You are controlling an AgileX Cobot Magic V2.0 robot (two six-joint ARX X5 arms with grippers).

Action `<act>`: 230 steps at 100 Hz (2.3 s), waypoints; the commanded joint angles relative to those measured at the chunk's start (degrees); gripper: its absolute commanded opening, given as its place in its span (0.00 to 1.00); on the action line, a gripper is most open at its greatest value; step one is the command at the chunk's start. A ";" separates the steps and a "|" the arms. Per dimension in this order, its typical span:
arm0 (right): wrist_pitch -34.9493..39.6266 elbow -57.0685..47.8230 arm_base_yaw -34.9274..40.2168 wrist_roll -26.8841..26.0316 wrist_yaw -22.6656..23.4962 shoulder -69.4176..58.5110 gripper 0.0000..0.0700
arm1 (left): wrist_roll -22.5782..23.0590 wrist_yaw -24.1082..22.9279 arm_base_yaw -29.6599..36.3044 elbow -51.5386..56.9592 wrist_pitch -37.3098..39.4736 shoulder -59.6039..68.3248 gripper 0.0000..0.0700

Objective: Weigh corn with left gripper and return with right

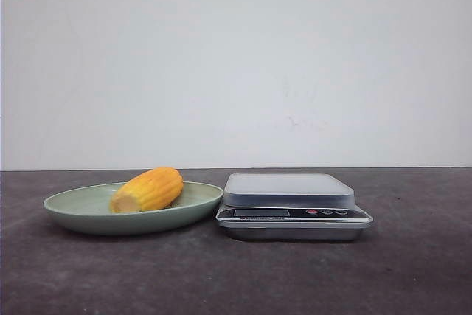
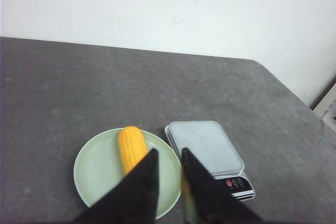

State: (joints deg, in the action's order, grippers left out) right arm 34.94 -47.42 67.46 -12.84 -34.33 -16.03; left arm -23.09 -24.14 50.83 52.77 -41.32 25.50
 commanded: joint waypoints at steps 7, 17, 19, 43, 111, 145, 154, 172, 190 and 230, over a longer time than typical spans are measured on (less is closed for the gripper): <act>-0.17 -0.66 0.66 -0.09 -0.07 -0.07 0.02 | 1.20 -0.04 0.57 0.72 0.55 0.42 0.02; -0.26 -0.68 0.66 0.00 -0.15 -0.07 0.02 | 1.20 -0.04 0.57 0.74 0.20 0.31 0.02; -0.26 -0.68 0.66 0.00 -0.20 -0.07 0.02 | 1.20 -0.04 0.57 0.74 0.20 0.31 0.02; -0.24 -0.68 0.66 0.00 -0.17 -0.07 0.02 | 1.20 -0.04 0.57 0.74 0.22 0.31 0.02; -0.24 -0.68 0.66 0.00 -0.20 -0.07 0.02 | 1.20 0.20 -15.82 0.09 0.70 -0.59 0.02; -0.24 -0.68 0.66 0.00 -0.20 -0.07 0.02 | 4.68 0.22 -42.69 -13.22 5.14 -8.76 0.02; -0.24 -0.68 0.66 0.00 -0.17 -0.07 0.02 | 5.18 0.24 -45.37 -19.50 8.96 -13.14 0.02; -0.24 -0.68 0.66 0.00 -0.20 -0.07 0.02 | 8.35 6.62 -47.21 -32.85 19.67 -20.94 0.02; -0.24 -0.68 0.66 0.00 -0.20 -0.07 0.02 | 10.64 17.14 -47.47 -43.50 30.42 -24.61 0.02; -0.24 -0.68 0.66 0.00 -0.20 -0.07 0.02 | 10.64 21.16 -47.50 -51.28 33.62 -25.31 0.02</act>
State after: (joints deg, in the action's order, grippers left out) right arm 35.16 -47.42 67.46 -12.86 -34.30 -16.03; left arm -13.02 -3.66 3.49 1.96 -8.47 0.45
